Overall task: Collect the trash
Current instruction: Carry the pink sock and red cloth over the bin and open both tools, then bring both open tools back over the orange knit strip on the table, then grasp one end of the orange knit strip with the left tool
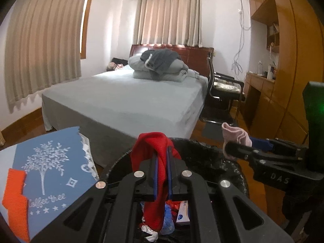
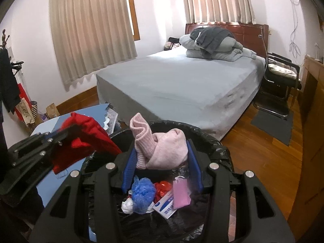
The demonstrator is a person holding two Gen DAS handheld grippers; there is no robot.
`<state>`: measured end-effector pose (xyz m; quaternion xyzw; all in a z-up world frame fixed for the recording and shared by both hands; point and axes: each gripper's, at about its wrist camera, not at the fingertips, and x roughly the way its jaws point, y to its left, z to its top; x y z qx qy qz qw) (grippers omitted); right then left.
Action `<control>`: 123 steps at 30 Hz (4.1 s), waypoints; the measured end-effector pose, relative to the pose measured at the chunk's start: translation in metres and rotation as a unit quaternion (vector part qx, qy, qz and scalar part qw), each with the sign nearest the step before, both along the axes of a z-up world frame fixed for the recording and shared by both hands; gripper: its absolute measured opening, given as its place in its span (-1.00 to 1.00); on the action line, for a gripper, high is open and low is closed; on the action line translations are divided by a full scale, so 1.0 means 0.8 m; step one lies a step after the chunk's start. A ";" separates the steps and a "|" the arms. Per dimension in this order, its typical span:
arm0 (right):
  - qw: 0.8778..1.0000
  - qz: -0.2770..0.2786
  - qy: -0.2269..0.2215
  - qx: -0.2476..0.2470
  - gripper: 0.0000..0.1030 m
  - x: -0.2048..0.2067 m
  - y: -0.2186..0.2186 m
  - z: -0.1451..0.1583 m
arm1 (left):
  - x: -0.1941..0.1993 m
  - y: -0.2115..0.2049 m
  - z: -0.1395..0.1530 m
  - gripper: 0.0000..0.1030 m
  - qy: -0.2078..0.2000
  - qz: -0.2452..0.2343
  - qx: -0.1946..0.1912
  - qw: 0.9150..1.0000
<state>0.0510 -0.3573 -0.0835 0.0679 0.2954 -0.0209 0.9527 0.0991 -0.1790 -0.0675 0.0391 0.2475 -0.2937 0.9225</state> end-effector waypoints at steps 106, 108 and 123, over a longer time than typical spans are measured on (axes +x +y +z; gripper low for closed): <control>0.982 0.183 0.045 -0.010 0.88 0.124 0.307 -0.065 | 0.040 0.382 -0.113 -0.60 0.124 0.287 0.035 0.949; 0.982 0.185 0.047 -0.012 0.88 0.126 0.310 -0.068 | 0.037 0.384 -0.106 -0.60 0.117 0.289 0.033 0.949; 0.976 0.212 0.050 -0.016 0.88 0.147 0.371 -0.072 | 0.028 0.439 -0.063 -0.60 0.072 0.340 0.013 0.938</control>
